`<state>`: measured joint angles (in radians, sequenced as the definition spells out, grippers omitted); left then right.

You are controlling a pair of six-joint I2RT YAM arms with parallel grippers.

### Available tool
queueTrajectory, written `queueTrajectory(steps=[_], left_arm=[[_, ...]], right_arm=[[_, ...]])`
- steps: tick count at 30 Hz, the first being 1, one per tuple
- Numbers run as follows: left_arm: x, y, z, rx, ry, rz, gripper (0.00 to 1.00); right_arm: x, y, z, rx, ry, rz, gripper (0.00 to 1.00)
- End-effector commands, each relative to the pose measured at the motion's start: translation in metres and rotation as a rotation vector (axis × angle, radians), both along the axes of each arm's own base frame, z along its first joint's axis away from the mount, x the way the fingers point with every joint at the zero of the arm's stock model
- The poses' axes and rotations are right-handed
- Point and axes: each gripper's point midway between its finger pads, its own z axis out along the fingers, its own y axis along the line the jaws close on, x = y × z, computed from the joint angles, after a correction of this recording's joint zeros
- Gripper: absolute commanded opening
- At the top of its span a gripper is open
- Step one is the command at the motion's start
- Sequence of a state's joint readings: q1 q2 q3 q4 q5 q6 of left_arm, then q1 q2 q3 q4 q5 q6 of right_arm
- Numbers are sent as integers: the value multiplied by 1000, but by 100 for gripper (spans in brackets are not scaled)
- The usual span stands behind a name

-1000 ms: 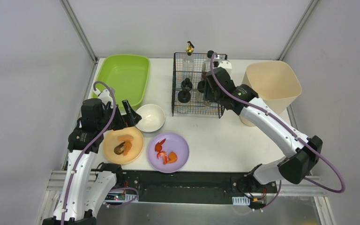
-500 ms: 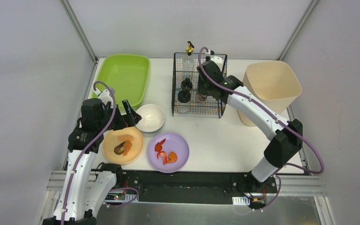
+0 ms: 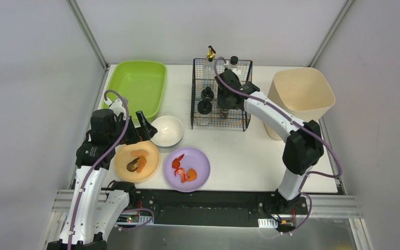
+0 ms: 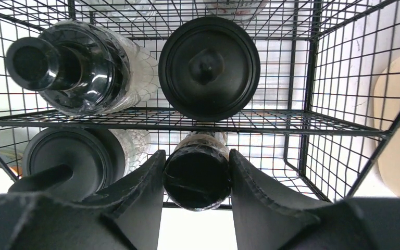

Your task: Clear the kitchen counter

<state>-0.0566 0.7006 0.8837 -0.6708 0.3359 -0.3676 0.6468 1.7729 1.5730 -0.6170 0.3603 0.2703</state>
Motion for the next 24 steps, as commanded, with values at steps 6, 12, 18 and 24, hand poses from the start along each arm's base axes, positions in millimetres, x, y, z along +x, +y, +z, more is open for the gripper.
queueTrajectory(steps=[6,12,18,24], left_arm=[[3,1,2,-7,-15,6,100],[3,1,2,-7,-18,6,100],[4,2,1,-4,-15,8,100],[5,3,0,0,-12,13,100]], right_arm=[[9,10,1,47,20,4,32],[7,5,2,38,19,-6,48],[4,0,15,43,-6,-8,71],[-8,-8,43,72,-60,-8,77]])
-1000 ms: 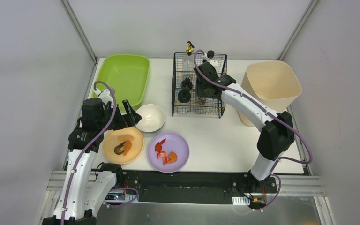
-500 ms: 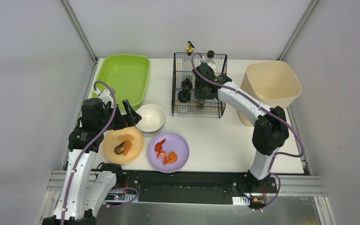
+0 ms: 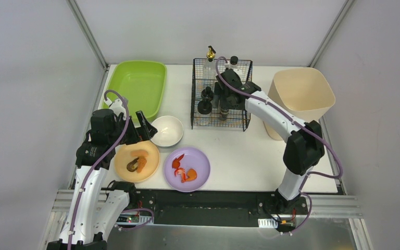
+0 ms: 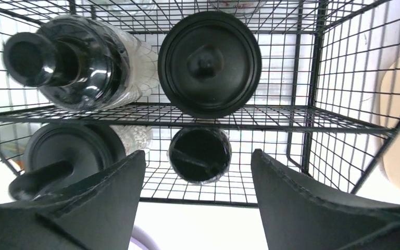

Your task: Clear the kitchen counter

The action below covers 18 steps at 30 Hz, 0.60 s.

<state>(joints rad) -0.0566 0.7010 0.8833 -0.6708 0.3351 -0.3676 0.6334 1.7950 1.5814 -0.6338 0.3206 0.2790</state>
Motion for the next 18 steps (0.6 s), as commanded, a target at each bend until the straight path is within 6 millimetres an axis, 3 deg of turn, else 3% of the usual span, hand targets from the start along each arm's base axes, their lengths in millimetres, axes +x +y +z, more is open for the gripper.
queueTrajectory(steps=[1,11,18], left_arm=[[5,3,0,1,-10,14,100],[5,5,-1,8,-9,24,100],[5,5,-1,9,-9,25,100]], right_arm=[[-9,-11,56,60,-113,-11,77],[-54,-14,96,98,-206,51,79],[-100,7,97,113,-228,147,81]])
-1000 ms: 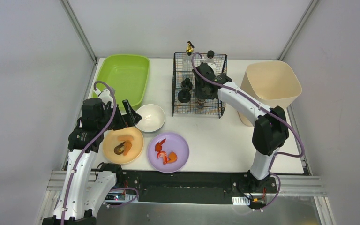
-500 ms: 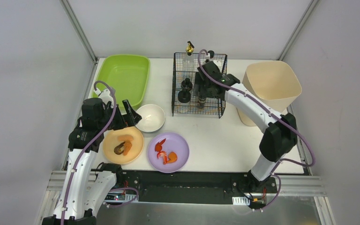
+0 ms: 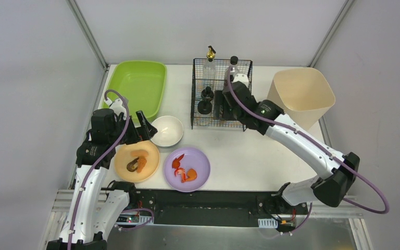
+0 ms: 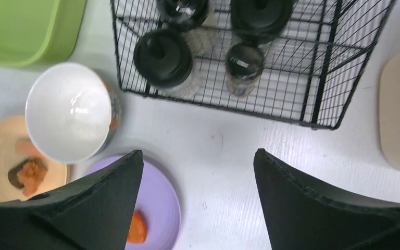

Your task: Clear the kitchen counter

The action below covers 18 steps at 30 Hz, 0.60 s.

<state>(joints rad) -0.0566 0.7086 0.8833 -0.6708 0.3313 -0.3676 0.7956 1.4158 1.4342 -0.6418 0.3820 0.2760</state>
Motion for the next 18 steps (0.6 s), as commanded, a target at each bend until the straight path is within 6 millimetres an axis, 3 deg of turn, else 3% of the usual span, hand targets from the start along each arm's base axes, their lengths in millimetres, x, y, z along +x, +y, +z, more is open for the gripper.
queueTrajectory(steps=[1,8,18], left_arm=[[4,5,1,6,-18,23,100],[4,5,0,5,-17,23,100],[5,7,0,13,-19,32,100]], right_arm=[[-26,7,4,23,-29,41,81],[-60,47,-14,107,31,160,82],[-78,97,-61,150,115,189,85]])
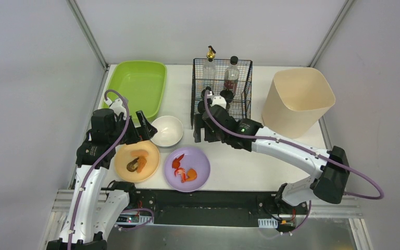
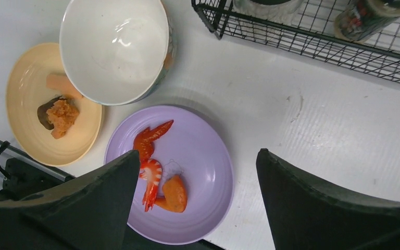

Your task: Clear the kitchen counter

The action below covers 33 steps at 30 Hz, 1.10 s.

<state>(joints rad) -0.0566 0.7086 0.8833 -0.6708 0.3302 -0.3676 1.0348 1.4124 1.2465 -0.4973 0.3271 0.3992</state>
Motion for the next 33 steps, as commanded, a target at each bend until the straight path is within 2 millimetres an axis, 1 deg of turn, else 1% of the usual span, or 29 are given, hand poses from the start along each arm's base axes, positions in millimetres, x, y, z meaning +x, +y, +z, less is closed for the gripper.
queueTrajectory(steps=[1,4,8,15,22,24,27,33], left_arm=[[5,6,0,13,-18,31,100],[5,6,1,11,-20,31,100],[4,5,2,7,-24,27,100],[3,5,2,4,-27,22,100],[2,3,4,1,-31,16,100],[2,3,4,0,-31,17,100],[3,4,3,1,-28,18,100],[3,4,2,2,-23,19,100]], right_arm=[[-5,24,-14,64,38,-15,85],[-9,21,-33,34,65,-33,86],[-16,11,-68,-1,105,-47,85],[-33,4,-109,1,183,-46,84],[-50,1,-133,24,255,-17,79],[-52,-1,-142,13,273,-27,77],[-58,-2,-153,8,303,-29,70],[-64,1,-162,47,337,-31,56]])
